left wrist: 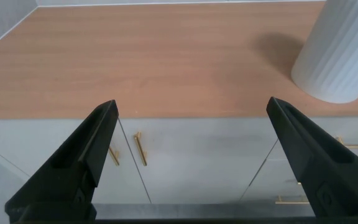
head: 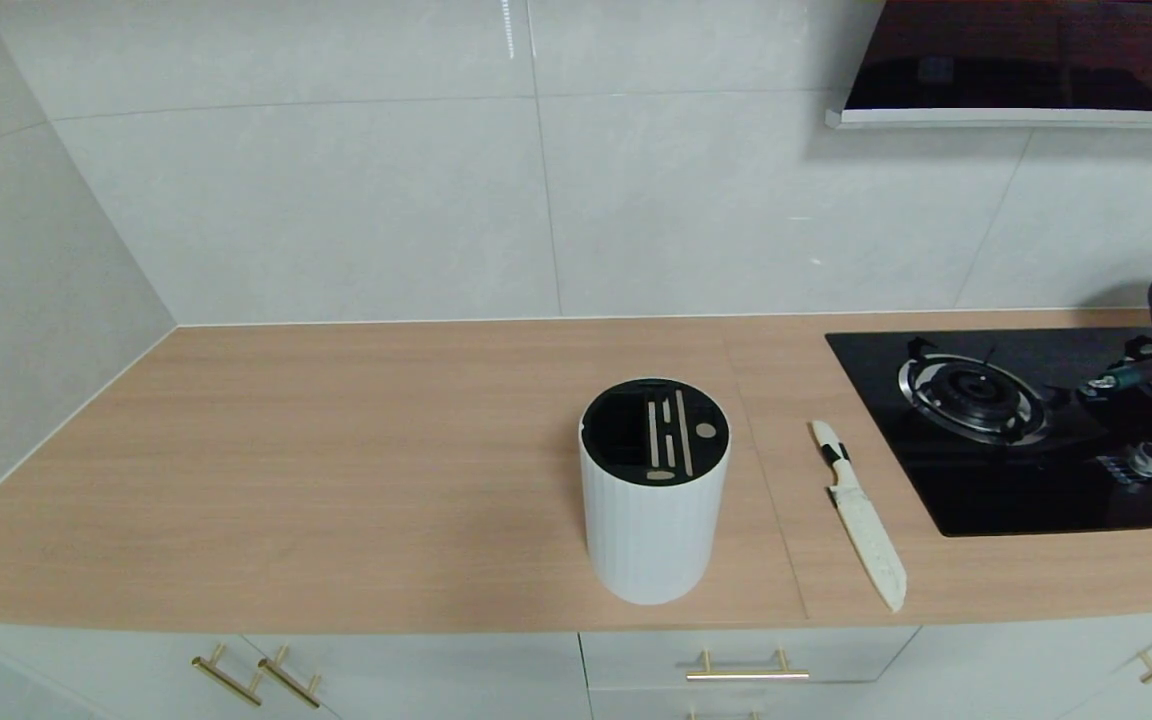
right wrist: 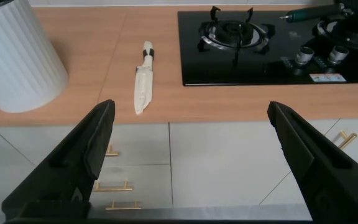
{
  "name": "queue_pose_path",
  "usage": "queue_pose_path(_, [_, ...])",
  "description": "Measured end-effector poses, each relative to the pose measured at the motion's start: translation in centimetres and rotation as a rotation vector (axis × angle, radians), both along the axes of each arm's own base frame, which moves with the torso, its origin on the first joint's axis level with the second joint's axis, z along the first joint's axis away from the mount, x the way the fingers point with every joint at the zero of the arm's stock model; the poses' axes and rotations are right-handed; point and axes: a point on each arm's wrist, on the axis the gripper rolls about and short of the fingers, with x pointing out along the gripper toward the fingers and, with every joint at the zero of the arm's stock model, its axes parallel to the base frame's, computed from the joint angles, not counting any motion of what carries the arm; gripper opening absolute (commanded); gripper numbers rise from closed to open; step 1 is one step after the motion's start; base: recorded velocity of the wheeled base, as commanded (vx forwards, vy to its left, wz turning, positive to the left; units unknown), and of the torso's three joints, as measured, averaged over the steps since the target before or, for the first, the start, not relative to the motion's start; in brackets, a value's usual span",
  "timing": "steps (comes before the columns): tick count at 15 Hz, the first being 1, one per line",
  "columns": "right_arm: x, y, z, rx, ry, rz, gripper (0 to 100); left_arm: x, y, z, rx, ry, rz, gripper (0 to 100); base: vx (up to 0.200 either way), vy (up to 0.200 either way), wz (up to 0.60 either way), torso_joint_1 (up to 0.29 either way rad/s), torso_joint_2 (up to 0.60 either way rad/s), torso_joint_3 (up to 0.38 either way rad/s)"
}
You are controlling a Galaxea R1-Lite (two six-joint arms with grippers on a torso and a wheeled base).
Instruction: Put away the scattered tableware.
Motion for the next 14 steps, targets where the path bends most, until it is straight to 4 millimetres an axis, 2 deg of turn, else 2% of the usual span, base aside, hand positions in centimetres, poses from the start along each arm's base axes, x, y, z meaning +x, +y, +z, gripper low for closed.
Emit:
queue_pose_path(9, [0.0, 0.0, 0.0, -0.04, -0.001, 0.001, 100, 0.0, 0.0, 0.0, 0.0, 0.0, 0.0, 100, 0.0, 0.0, 0.0, 0.0, 0.0, 0.0])
queue_pose_path(10, [-0.1, 0.0, 0.4, -0.034, -0.015, 0.005, 100, 0.0, 0.0, 0.0, 0.0, 0.0, 0.0, 100, 0.0, 0.0, 0.0, 0.0, 0.0, 0.0])
queue_pose_path(12, [-0.8, 0.1, 2.8, 0.009, -0.093, 0.065, 100, 0.0, 0.0, 0.0, 0.0, 0.0, 0.0, 100, 0.0, 0.0, 0.0, 0.0, 0.0, 0.0])
queue_pose_path(14, [-0.8, 0.3, 4.3, 0.03, -0.056, 0.173, 100, 0.0, 0.0, 0.0, 0.0, 0.0, -0.001, 100, 0.0, 0.0, 0.0, 0.0, 0.0, 0.0])
